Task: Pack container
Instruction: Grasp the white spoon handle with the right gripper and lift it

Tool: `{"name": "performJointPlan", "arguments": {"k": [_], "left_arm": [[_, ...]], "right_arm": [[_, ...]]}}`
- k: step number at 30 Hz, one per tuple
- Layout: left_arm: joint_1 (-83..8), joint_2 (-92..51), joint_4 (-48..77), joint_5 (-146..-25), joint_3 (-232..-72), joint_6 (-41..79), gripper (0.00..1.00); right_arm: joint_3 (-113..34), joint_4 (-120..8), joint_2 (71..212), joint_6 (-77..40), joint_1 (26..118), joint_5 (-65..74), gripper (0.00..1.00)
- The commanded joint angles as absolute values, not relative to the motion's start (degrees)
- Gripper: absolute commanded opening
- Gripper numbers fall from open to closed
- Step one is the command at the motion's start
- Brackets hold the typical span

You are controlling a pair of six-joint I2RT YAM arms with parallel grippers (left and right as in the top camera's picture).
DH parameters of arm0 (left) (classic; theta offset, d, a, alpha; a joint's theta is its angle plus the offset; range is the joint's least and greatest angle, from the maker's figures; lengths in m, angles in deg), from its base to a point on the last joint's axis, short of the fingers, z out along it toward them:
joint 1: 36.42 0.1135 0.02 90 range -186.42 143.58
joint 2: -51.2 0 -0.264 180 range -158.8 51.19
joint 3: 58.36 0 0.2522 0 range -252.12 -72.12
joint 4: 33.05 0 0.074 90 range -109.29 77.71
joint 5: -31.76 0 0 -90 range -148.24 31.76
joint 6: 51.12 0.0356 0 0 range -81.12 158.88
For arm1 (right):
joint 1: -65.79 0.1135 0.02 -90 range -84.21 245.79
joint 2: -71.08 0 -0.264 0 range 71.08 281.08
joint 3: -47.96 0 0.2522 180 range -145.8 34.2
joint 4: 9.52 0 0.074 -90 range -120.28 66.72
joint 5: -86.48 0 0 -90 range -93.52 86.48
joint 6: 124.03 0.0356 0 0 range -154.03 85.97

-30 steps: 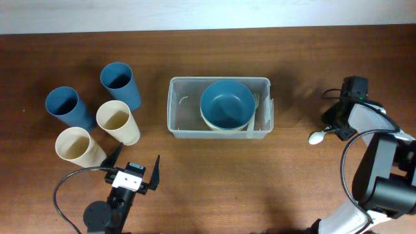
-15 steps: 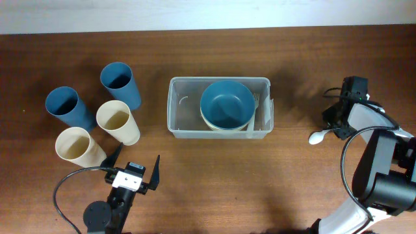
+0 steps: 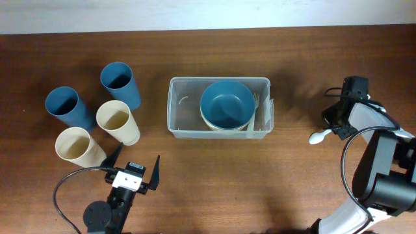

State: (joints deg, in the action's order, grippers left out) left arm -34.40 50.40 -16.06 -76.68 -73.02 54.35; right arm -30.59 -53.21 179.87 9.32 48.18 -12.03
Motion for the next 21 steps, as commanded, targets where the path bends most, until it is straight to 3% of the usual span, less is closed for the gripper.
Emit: {"name": "performJointPlan", "arguments": {"k": [1, 21], "left_arm": [[-34.12, 50.83, -16.02, -76.26, -72.63, 54.85, 1.00], [-34.12, 50.83, -16.02, -76.26, -72.63, 54.85, 1.00]], "right_arm": [[-29.43, -54.00, 181.82, 9.47, 48.03, -9.08, 0.07], [-29.45, -54.72, 181.82, 8.20, 48.03, -8.69, 0.04]]}}
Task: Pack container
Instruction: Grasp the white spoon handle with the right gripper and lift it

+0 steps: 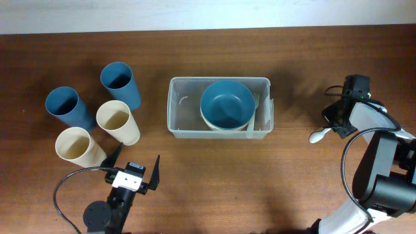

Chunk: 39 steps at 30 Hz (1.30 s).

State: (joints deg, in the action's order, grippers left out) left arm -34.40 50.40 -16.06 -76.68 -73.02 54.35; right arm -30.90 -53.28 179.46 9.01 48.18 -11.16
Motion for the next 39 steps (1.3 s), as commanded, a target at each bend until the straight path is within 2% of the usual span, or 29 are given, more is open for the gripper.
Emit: {"name": "performJointPlan", "arguments": {"k": [1, 13, 26, 28, 30, 32, 36, 39], "left_arm": [[-34.12, 50.83, -16.02, -76.26, -72.63, 54.85, 1.00], [-34.12, 50.83, -16.02, -76.26, -72.63, 54.85, 1.00], [-34.12, 50.83, -16.02, -76.26, -72.63, 54.85, 1.00], [-34.12, 50.83, -16.02, -76.26, -72.63, 54.85, 1.00], [-34.12, 50.83, -16.02, -76.26, -72.63, 54.85, 1.00], [-34.12, 50.83, -16.02, -76.26, -72.63, 54.85, 1.00], [-34.12, 50.83, -16.02, -76.26, -72.63, 54.85, 1.00], [-34.12, 50.83, -16.02, -76.26, -72.63, 54.85, 1.00]], "right_arm": [[-29.45, -54.74, 181.82, 8.20, 48.03, -8.69, 0.04], [-29.41, -53.17, 183.13, 8.25, 48.05, -8.67, 0.04], [-29.43, -48.93, 191.11, 8.25, 48.05, -8.36, 0.05], [-29.43, -48.47, 192.46, 8.25, 48.05, -8.16, 0.08], [-29.43, -48.10, 193.80, 8.27, 48.05, -7.88, 0.15], [-29.43, -47.88, 194.74, 8.25, 48.05, -7.51, 0.15], [-29.43, -47.88, 195.31, 8.25, 48.05, -7.11, 0.15], [-29.43, -47.92, 195.31, 8.23, 48.05, -6.63, 0.04]]}}
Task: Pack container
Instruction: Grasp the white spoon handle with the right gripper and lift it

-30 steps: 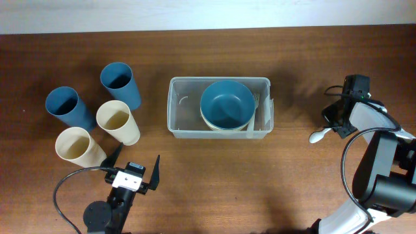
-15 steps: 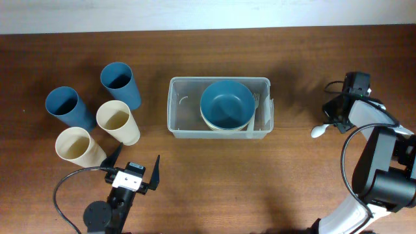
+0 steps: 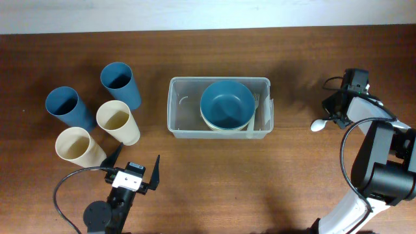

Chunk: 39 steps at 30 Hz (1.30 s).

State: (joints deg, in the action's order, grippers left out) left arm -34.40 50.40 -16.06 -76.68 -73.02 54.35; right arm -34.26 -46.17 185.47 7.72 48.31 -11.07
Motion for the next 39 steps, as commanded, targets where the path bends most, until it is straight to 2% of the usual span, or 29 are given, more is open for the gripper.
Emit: {"name": "performJointPlan", "arguments": {"k": [1, 17, 39], "left_arm": [[-34.12, 50.83, -16.02, -76.26, -72.63, 54.85, 1.00], [-34.12, 50.83, -16.02, -76.26, -72.63, 54.85, 1.00], [-34.12, 50.83, -16.02, -76.26, -72.63, 54.85, 1.00]], "right_arm": [[-29.43, -47.96, 195.33, 8.23, 48.05, -6.48, 0.04], [-29.50, -52.05, 194.23, 5.12, 48.05, -2.22, 0.04], [-33.19, -57.80, 180.55, -3.71, 48.03, -0.69, 0.04]]}}
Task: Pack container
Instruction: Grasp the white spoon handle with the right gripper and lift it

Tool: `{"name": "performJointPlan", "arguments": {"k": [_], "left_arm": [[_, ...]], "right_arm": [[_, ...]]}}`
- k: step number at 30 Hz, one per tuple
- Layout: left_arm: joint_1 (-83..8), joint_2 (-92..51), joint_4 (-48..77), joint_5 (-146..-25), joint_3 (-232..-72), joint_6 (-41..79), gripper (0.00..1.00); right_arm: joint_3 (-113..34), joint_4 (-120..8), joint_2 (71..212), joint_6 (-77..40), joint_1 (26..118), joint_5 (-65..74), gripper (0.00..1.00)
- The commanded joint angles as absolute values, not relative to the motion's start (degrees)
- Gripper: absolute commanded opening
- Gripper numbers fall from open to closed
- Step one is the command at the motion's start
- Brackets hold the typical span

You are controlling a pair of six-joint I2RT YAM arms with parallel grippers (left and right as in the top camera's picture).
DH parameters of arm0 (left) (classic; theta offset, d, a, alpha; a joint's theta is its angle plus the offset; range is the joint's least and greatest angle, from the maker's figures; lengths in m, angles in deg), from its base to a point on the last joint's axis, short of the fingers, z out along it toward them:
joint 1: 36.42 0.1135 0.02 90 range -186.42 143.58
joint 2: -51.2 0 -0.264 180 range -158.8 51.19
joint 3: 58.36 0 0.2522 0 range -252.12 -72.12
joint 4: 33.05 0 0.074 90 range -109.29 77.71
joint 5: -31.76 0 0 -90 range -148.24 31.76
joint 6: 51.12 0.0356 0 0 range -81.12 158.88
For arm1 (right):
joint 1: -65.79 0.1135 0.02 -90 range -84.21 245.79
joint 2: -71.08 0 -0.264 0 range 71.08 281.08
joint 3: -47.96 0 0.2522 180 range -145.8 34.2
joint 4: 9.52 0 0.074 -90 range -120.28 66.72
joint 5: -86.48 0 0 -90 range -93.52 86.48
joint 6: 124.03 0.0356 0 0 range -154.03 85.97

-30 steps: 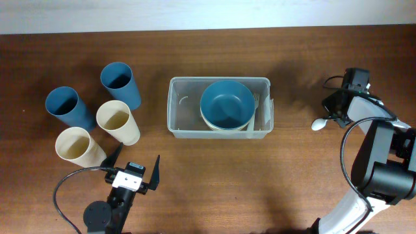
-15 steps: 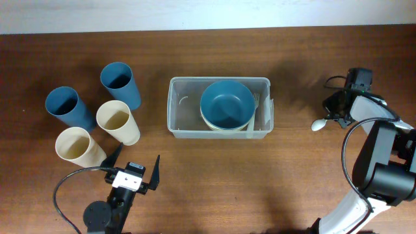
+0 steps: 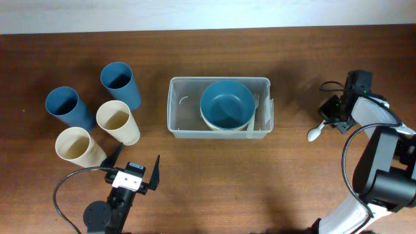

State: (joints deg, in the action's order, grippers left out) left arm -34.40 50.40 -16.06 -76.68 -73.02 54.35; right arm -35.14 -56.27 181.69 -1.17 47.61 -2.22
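A clear plastic container [image 3: 177, 123] stands mid-table. Inside it, a blue bowl [image 3: 227, 104] is nested in a cream bowl, and a white fork [image 3: 255, 104] lies along the right wall. At the table's right side my right gripper [image 3: 327, 121] is shut on the handle of a white spoon [image 3: 314, 135]. The spoon's bowl points down-left, toward the container. My left gripper [image 3: 136, 164] stands open at the front left, with nothing between its fingers.
Two blue cups [image 3: 120, 81] [image 3: 65, 105] and two cream cups [image 3: 116, 120] [image 3: 77, 145] stand upright in a cluster at the left. Bare wood lies between the container and the spoon. A black cable loops beside the left arm.
My right gripper has shifted slightly left with the spoon. The spoon now slants down-left, its bowl a little lower and further left than before. The left arm, cups and container have not moved.
At first the spoon lay at the right side with my right gripper at its handle, and it stayed so a moment later. Then gripper and spoon were further toward the table's back. Now the spoon is held slanted, slightly closer to the container.
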Motion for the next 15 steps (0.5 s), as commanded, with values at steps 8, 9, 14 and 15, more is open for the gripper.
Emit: {"name": "performJointPlan", "arguments": {"k": [8, 9, 14, 15], "left_arm": [[-34.12, 50.83, -16.02, -76.26, -72.63, 54.85, 0.99], [-34.12, 50.83, -16.02, -76.26, -72.63, 54.85, 1.00], [-34.12, 50.83, -16.02, -76.26, -72.63, 54.85, 1.00], [-34.12, 50.83, -16.02, -76.26, -72.63, 54.85, 1.00]], "right_arm": [[-37.50, -63.66, 174.10, -7.07, 48.05, -0.21, 0.04], [-38.00, -64.20, 173.41, -7.60, 48.05, 0.27, 0.04], [-40.30, -66.61, 171.13, -9.22, 48.05, 1.13, 0.04], [-40.36, -66.61, 171.04, -9.19, 48.03, 0.95, 0.04]]}}
